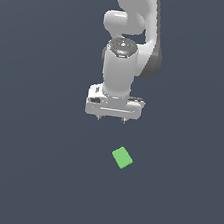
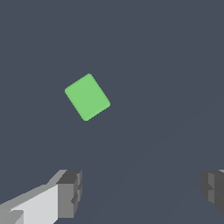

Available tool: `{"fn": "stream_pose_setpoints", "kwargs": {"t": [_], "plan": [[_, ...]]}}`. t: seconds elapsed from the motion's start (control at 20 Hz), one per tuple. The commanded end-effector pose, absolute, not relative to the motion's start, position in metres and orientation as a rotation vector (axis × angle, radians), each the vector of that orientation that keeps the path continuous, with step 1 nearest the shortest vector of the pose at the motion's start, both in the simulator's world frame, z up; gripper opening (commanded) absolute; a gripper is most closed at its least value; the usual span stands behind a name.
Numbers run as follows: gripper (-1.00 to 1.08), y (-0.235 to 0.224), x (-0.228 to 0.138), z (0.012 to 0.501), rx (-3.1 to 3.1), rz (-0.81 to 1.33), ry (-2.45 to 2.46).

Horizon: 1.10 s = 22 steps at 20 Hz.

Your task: Pick up the object and move it to a goal position.

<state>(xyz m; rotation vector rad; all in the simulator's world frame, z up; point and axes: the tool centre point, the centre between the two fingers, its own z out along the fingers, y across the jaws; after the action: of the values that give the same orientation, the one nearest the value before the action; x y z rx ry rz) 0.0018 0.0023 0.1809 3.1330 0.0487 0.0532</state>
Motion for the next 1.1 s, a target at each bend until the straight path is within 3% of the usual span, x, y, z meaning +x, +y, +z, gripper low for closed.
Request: {"fn": "stream_pose_setpoints", "kwargs": {"t": [0.0,1.05], "plan": [[1.0,0.002,0.002,0.181,3.133,0.053,0.049],[1.0,0.02,0.009,0.154,3.122,0.02,0.145]]}}
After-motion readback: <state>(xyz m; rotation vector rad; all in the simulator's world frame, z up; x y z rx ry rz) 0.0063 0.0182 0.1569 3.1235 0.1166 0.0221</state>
